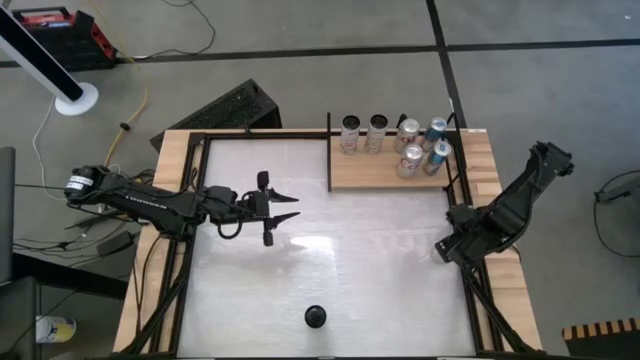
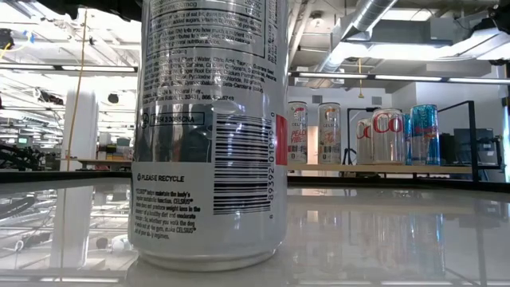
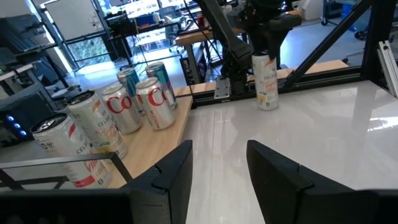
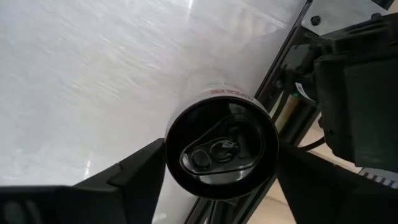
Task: Place canned beverage on shelf
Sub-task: Put the white and yellow soda can on the shelf aligned with the other white and yellow soda can
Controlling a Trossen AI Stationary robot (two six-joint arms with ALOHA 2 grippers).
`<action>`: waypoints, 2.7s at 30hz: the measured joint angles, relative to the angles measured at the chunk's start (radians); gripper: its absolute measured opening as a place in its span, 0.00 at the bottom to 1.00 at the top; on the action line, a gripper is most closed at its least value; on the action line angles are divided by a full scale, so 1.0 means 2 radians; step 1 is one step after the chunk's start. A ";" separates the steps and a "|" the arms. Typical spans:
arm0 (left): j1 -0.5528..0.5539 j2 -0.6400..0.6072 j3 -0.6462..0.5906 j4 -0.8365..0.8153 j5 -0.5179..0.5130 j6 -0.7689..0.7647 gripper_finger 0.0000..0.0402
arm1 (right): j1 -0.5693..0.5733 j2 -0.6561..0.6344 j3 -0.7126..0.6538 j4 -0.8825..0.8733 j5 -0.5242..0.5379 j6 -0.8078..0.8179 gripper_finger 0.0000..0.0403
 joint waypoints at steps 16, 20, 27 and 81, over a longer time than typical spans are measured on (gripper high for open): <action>0.003 0.000 0.000 0.002 0.000 0.003 0.35 | -0.073 0.041 0.049 0.040 0.052 -0.150 0.68; 0.008 0.000 0.000 0.002 0.000 0.000 0.35 | -0.133 0.082 0.095 0.038 0.077 -0.251 0.68; 0.009 0.000 0.000 -0.002 0.005 0.000 0.35 | -0.256 0.128 0.176 0.038 0.109 -0.436 0.68; 0.009 0.000 0.000 -0.067 -0.019 -0.013 0.35 | -0.653 0.338 0.369 0.076 0.005 -1.085 0.69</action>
